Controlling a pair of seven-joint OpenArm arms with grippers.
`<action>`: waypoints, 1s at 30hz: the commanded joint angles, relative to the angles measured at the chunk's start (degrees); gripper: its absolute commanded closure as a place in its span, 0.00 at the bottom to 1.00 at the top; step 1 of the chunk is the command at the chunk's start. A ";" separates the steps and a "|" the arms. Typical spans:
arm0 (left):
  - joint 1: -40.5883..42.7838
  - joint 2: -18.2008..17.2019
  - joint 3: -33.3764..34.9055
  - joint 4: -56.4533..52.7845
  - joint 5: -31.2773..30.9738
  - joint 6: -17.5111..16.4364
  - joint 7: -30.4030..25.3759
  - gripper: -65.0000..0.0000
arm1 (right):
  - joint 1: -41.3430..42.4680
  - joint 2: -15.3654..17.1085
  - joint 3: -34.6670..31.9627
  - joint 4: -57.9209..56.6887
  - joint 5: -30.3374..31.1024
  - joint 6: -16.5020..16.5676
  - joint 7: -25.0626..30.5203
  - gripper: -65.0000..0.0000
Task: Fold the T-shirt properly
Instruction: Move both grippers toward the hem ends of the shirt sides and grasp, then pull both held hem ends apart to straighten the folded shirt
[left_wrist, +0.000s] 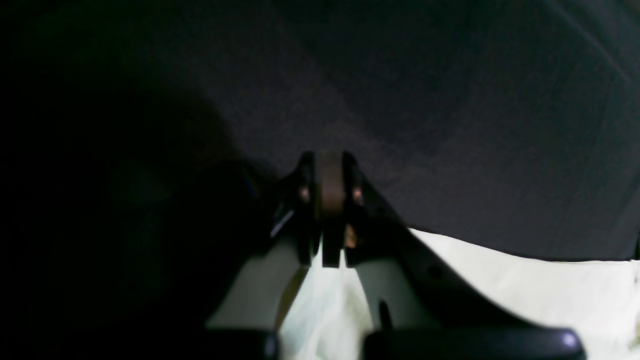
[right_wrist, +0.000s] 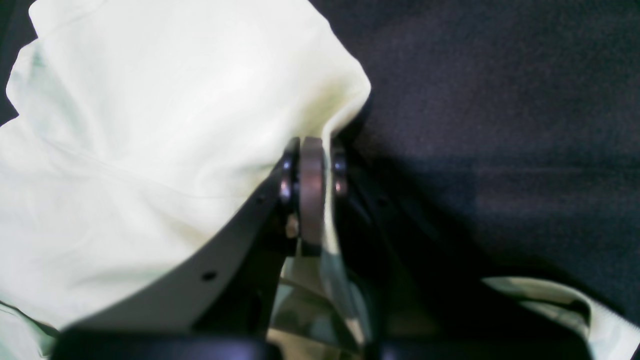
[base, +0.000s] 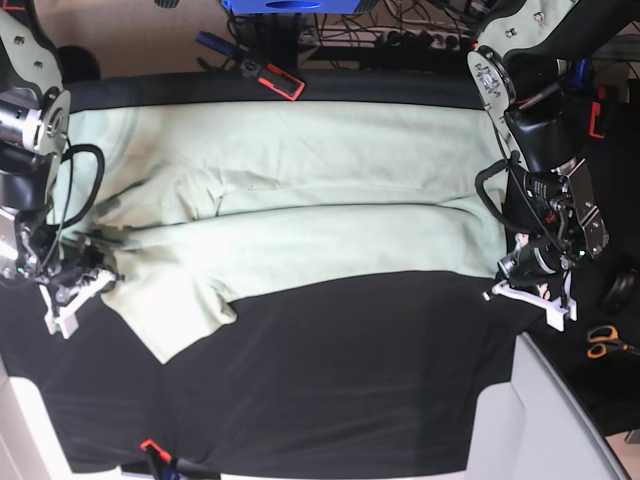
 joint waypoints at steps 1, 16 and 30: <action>-1.46 -0.23 0.05 1.89 -0.68 -0.43 -0.41 1.00 | 1.90 0.94 -0.01 1.02 0.66 0.55 1.26 1.00; -3.22 2.23 0.05 8.66 -0.68 -0.43 0.12 1.00 | 3.57 1.20 0.34 3.31 0.66 0.55 1.44 1.00; -6.12 2.40 -0.13 10.24 -0.68 -0.43 0.12 1.00 | 5.06 1.29 0.34 8.85 0.66 0.55 1.35 1.00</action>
